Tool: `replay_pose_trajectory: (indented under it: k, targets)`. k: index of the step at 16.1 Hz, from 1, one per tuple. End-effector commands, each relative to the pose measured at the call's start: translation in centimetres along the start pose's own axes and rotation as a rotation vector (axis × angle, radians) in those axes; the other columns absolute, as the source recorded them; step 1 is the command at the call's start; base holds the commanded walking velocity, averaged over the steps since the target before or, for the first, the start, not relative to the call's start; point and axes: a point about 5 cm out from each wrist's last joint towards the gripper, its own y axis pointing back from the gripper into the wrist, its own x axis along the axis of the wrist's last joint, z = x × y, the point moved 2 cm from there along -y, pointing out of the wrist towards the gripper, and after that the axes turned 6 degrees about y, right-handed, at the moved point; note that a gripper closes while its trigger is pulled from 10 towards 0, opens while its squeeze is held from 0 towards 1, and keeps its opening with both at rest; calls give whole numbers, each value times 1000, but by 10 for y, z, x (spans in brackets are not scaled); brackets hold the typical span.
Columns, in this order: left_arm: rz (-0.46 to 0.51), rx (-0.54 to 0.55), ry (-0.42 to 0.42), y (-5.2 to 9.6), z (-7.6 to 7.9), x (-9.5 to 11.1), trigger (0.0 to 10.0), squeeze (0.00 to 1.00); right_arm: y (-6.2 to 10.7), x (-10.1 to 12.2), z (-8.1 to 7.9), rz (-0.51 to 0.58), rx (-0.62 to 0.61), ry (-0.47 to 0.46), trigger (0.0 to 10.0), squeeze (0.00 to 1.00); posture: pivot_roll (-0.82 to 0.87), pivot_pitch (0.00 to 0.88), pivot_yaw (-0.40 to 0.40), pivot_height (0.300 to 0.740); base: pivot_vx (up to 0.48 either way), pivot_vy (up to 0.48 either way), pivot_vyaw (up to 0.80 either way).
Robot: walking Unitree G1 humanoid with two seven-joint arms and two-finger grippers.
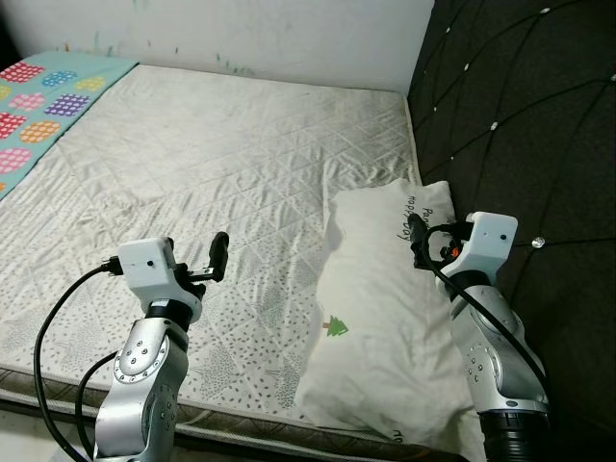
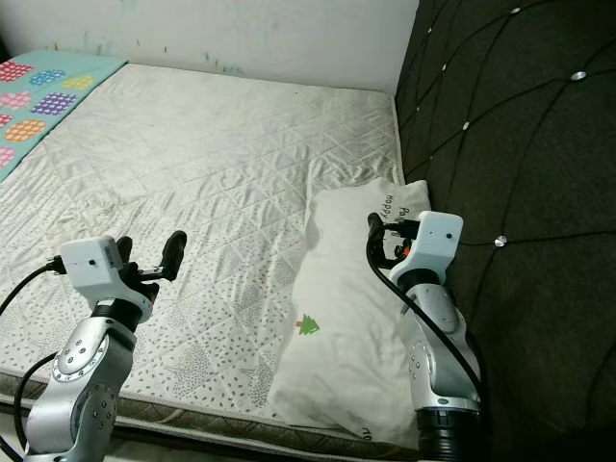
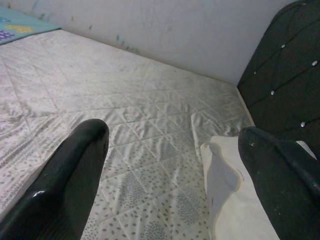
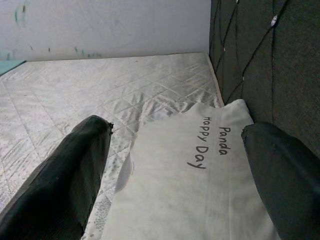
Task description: Clean up the room
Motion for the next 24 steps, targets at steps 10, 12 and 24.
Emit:
replay_pose_trajectory:
  k: [10, 12, 24]
  targets:
    - [-13, -2, -8, 3, -1, 1, 10000, 0, 1, 2, -3, 1, 13, 11, 10000, 0, 25, 128, -4, 740, 0, 336, 0]
    - [-15, -2, -8, 4, -1, 1, 10000, 0, 0, 3, -3, 1, 16, 16, 10000, 0, 24, 131, -7, 740, 0, 349, 0]
    - [-21, -3, -6, 5, -1, -1, 10000, 0, -2, 3, -8, -1, 39, 21, 10000, 0, 25, 128, -17, 740, 0, 358, -110]
